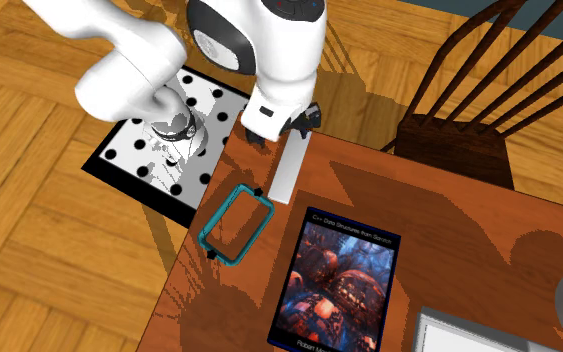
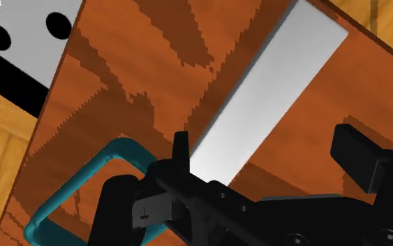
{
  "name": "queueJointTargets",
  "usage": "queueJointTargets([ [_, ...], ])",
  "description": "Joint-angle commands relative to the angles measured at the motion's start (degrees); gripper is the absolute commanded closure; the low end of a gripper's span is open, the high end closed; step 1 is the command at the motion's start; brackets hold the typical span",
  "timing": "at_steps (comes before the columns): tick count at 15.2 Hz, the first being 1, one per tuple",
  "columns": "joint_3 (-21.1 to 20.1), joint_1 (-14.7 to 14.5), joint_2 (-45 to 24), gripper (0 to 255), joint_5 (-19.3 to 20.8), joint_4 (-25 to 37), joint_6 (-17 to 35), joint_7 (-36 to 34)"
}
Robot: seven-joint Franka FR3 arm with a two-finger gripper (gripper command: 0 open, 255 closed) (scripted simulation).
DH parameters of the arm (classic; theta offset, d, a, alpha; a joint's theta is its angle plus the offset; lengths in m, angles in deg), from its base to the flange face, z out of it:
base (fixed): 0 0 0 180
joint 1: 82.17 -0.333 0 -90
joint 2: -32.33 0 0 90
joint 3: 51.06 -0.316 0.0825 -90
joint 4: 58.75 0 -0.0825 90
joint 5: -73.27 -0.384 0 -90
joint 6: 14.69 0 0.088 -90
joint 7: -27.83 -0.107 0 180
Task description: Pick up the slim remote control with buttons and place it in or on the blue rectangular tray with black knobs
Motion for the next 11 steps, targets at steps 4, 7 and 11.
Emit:
queueJointTargets([
  [4,-5.35,4.97,-7.62,0,-4.5,-3.61,12.94,-18.16],
  [7,-5.99,5.24,-9.19,0,-4.79,-4.54,15.51,-18.95],
  [11,-6.8,5.4,-11.83,0,-4.92,-6.01,19.59,-19.11],
])
